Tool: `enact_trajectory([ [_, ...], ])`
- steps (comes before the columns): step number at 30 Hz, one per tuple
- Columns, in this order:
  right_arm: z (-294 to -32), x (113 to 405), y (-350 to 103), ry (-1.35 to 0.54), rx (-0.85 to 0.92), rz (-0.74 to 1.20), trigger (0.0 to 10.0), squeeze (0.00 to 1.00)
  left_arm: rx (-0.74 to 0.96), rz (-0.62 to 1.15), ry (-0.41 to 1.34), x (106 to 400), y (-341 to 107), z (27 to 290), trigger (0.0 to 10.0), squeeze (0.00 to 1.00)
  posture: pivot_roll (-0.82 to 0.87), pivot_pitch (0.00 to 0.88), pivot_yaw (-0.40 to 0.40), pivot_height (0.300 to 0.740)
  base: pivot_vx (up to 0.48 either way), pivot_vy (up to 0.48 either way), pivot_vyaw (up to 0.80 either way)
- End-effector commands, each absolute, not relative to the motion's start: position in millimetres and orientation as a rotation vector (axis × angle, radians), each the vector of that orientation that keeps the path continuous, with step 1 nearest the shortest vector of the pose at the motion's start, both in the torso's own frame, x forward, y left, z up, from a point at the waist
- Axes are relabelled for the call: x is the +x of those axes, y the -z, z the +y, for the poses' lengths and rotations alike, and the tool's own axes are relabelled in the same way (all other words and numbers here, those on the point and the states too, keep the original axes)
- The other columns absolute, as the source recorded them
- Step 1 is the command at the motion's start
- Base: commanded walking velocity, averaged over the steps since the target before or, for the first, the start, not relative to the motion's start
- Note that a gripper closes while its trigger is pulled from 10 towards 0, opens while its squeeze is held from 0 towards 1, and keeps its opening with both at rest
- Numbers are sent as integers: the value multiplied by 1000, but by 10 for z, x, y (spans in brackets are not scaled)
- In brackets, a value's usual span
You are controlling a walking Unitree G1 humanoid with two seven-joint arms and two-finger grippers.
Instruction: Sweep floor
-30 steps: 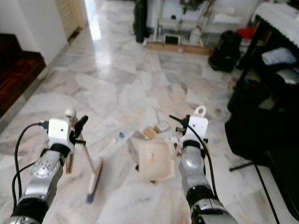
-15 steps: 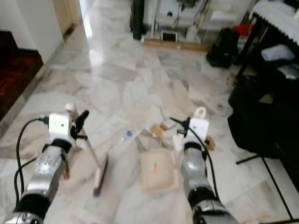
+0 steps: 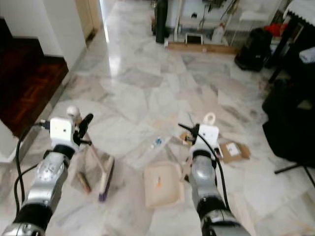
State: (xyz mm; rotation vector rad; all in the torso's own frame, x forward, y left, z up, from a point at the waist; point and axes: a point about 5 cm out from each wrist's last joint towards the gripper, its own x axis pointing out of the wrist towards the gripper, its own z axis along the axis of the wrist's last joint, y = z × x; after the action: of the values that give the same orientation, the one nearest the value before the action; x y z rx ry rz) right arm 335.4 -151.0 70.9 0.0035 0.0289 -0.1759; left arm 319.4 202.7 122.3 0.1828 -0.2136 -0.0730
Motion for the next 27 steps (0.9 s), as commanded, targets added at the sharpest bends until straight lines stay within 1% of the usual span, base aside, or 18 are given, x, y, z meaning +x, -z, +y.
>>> enact_trajectory([
  [1,-1543,3402,-815,181,26,-19,10000,0,191,-281,80,3233,-1376,1981,10000,0,105,52,-54,740,0,480,0],
  [14,-1480,3392,-750,137,24,23,10000,0,212,-281,43,3229,-1404,2091,10000,0,107,60,-54,740,0,480,0],
  [22,-1475,3385,-730,129,22,36,10000,0,216,-278,37,3222,-1396,2108,10000,0,105,62,-53,740,0,480,0],
  [25,-1473,3381,-718,126,17,42,10000,0,224,-271,28,3223,-1383,2128,10000,0,105,60,-53,740,0,409,0],
  [27,-1477,3377,-699,128,9,56,10000,0,246,-254,22,3221,-1356,2149,10000,0,105,60,-53,740,0,0,0],
])
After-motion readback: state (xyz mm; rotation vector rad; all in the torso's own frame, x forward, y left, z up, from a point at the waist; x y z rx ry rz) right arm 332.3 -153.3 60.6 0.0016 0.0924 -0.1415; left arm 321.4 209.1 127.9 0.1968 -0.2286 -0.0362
